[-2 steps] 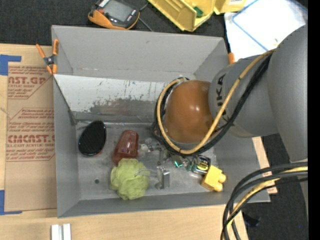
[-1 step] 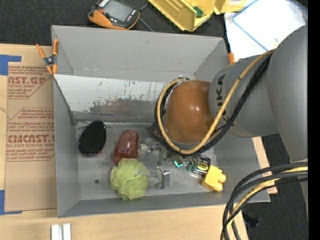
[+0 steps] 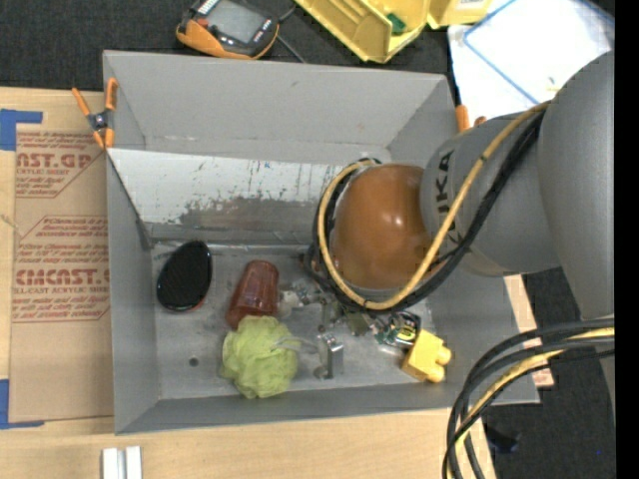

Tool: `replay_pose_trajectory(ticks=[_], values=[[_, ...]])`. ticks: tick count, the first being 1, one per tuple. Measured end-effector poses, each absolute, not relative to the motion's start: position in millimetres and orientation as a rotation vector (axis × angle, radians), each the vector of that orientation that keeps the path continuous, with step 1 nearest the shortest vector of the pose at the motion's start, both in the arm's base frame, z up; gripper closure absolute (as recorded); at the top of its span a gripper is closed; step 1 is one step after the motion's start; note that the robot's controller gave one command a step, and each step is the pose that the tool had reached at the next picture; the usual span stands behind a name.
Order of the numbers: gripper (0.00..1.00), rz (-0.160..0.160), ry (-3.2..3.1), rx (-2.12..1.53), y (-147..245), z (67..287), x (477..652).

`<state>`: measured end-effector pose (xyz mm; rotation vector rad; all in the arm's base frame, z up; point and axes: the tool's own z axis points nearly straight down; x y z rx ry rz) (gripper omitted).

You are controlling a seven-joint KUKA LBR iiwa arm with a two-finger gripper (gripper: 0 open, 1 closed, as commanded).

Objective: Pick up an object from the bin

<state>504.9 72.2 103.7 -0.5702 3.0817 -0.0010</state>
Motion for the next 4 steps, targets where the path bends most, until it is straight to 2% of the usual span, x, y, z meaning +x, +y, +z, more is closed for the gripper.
replay_pose_trajectory(ticks=[1, 2, 3, 4], values=[[0.00, -0.004, 2.867, -1.263, 121, 73, 514.2], [0.00, 0.000, 2.980, -0.972, 136, 69, 513.6], [1.00, 0.002, 3.024, -0.814, 104, 114, 509.4], [1.00, 0.003, 3.024, -0.814, 104, 114, 509.4]])
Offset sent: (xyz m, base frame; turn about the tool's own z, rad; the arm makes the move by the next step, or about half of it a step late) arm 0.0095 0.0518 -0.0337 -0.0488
